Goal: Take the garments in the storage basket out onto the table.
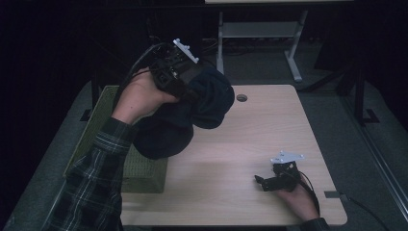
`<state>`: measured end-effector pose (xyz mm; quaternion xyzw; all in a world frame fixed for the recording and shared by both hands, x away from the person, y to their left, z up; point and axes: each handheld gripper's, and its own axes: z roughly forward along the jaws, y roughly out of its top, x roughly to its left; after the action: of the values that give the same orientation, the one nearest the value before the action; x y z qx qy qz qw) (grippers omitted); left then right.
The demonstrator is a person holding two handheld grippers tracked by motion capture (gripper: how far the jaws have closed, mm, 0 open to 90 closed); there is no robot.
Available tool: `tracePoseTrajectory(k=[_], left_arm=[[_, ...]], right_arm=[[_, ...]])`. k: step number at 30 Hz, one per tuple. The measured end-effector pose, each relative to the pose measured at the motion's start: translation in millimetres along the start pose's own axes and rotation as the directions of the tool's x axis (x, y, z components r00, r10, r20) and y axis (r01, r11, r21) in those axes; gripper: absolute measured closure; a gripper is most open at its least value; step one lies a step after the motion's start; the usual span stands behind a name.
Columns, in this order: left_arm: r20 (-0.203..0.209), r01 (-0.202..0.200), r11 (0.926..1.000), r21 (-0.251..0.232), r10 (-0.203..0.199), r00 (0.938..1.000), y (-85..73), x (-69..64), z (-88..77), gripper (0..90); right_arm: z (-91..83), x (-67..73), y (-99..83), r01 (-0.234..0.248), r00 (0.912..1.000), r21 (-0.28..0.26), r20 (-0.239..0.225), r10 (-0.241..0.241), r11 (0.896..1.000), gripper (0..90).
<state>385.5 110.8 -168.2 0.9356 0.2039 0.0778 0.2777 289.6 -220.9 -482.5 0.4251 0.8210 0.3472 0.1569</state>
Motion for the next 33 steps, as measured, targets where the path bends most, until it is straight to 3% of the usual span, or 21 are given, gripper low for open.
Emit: tracePoseTrajectory(k=[15, 33], left_arm=[[0.064, -0.036, 0.9991, -0.024, 0.037, 0.9972, 27.3, -19.2, 35.6, 72.0], [0.158, -0.026, 0.9987, -0.044, 0.032, 0.9869, 38.1, -45.6, 99.4, 71.9]], right_arm=[[0.0, 0.0, 0.1, -0.001, 1.0000, -0.002, -0.002, 0.001, 1.000, 2.4], [0.0, -0.1, 0.0, 0.002, 1.0000, -0.002, -0.003, -0.002, 1.000, 2.5]])
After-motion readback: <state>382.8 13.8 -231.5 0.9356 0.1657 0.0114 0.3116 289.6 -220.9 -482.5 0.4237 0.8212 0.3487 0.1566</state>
